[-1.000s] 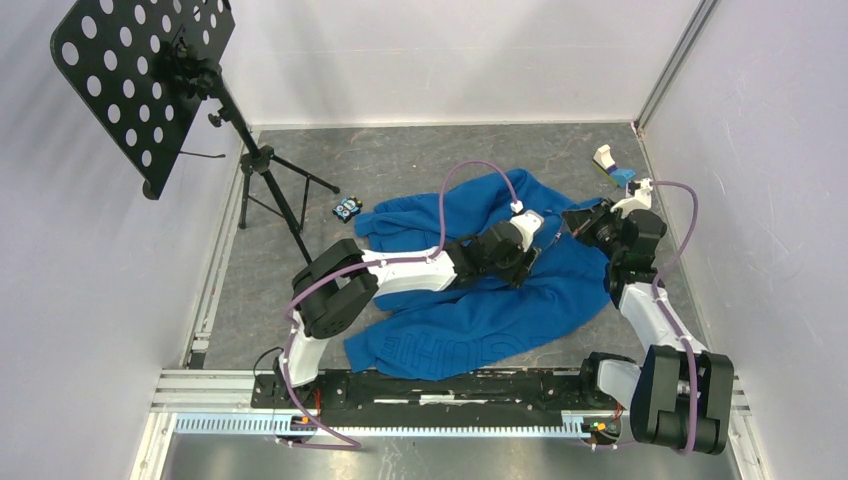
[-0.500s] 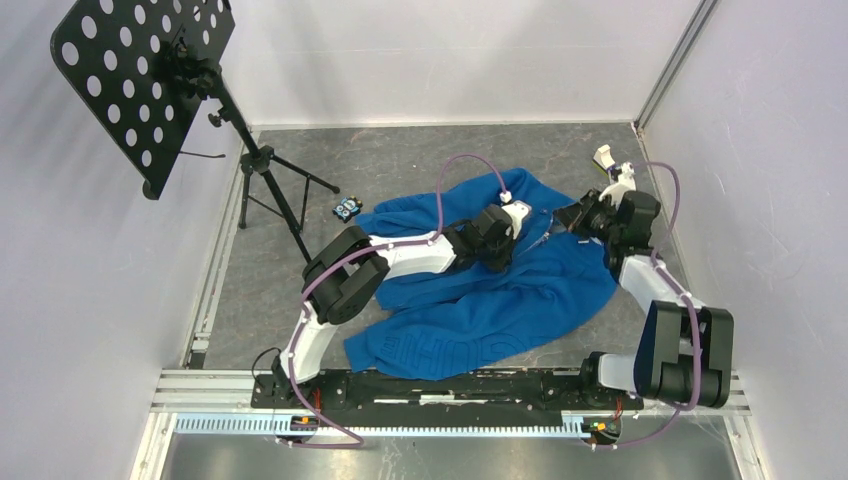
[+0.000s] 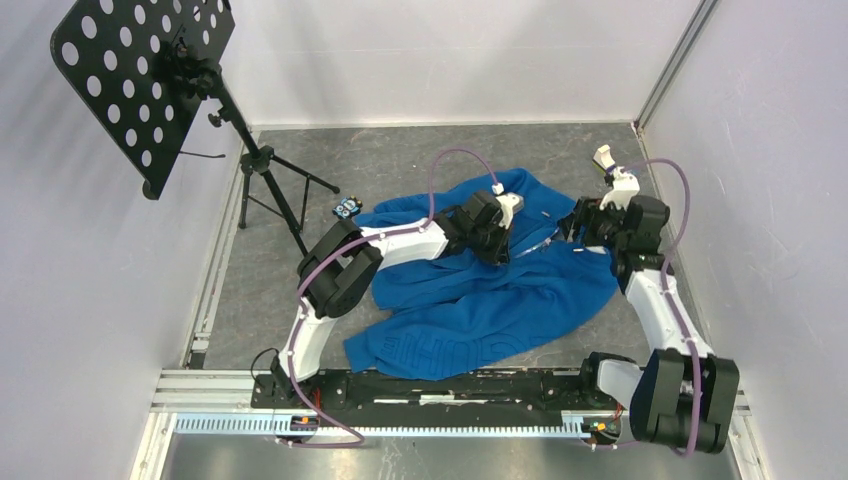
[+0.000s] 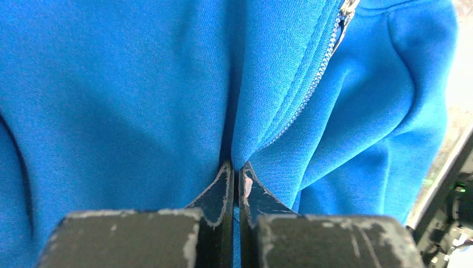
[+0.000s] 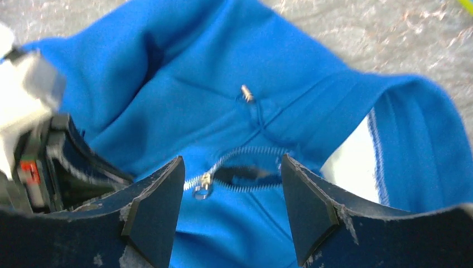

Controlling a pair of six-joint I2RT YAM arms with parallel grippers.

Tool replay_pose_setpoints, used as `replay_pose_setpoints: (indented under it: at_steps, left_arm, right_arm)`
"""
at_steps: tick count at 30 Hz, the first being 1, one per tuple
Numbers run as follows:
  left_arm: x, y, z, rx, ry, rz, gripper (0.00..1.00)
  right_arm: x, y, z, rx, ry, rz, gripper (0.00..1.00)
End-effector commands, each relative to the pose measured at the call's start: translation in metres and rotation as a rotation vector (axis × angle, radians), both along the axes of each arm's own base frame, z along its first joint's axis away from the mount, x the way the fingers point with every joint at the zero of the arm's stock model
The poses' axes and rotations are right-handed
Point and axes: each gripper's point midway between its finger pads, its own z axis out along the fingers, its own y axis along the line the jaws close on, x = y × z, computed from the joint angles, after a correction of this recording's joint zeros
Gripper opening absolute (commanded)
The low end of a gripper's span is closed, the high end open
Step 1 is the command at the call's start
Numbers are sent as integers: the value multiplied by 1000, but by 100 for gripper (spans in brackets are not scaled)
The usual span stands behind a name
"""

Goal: Zip up the jacket

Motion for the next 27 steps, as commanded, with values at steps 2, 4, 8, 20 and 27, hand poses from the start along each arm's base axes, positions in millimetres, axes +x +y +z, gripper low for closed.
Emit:
replay_pose_setpoints:
  at_steps: [2, 4, 8, 20, 27]
  left_arm:
    - [11, -5, 20, -76, 85, 18, 2]
    - [11, -7, 21, -87, 103, 13, 2]
    - [12, -6, 22, -87, 106, 15, 2]
    - [8, -3, 28, -108, 120, 4, 2]
    - [8, -3, 24, -108, 125, -3, 2]
  right_arm:
    - [-20, 16, -5, 41, -99, 64, 69]
    - [-25, 26, -14, 95, -100, 95, 69]
    - [-22, 34, -23, 184, -61, 129, 53]
    - [-4, 14, -50, 355, -23, -21, 11]
    - [-2, 2, -48, 237, -8, -33, 21]
